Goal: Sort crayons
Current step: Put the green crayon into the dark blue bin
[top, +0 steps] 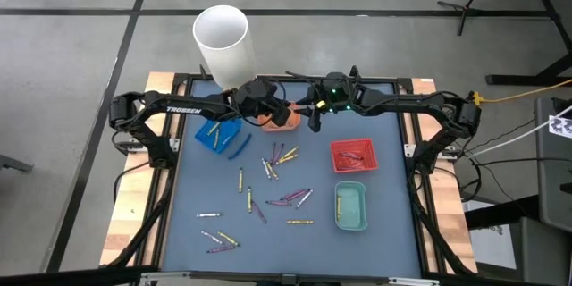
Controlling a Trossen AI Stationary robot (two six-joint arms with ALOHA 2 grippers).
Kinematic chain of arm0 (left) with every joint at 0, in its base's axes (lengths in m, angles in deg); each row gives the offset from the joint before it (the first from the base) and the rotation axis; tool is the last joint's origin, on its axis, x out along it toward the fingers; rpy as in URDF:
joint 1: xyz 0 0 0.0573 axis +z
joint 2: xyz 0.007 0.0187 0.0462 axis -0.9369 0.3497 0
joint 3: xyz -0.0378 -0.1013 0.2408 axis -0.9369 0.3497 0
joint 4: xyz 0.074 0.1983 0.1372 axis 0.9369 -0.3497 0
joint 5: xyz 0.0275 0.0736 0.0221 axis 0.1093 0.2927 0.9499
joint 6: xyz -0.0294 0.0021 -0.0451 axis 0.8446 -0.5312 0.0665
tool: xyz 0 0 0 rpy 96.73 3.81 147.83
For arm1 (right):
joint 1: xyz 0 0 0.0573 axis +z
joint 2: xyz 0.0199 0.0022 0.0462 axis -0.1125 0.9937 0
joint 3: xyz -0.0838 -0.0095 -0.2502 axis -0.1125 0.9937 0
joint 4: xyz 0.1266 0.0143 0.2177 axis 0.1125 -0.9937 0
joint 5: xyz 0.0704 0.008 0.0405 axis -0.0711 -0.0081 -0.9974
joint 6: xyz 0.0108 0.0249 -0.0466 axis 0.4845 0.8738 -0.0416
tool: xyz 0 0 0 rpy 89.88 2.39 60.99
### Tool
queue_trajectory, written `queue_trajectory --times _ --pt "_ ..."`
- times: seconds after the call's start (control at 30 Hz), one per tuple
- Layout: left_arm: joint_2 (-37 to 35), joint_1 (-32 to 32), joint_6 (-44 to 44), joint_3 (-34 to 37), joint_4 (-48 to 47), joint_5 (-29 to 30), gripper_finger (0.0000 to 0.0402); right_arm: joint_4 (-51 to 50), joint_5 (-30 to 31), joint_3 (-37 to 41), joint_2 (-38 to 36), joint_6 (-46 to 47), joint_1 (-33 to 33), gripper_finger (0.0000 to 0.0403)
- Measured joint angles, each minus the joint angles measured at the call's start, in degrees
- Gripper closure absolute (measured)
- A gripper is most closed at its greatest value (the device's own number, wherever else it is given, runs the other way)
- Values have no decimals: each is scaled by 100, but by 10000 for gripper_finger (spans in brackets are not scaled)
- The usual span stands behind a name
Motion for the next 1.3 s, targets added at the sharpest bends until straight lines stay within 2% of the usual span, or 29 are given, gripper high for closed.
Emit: queue_trajectory --times 0.17,0.3,0.5,0.67,1.07,1.3 --pt "-285 250 -245 2 -783 -467 394 -332 312 1 0 -74 -2 258" --pt "-817 349 -469 0 -1726 -475 394 -567 580 0 0 -229 0 258" --pt "-1853 307 -461 -4 -3490 -18 394 -705 762 0 0 -343 0 258" --pt "-2479 127 2 -4 -4881 474 394 -685 768 0 0 -345 -2 258" --pt "-2693 -161 263 -4 -6456 714 390 -693 768 1 0 -347 0 258" --pt "-2687 -161 261 -4 -6841 716 382 -689 769 0 0 -388 -15 258"
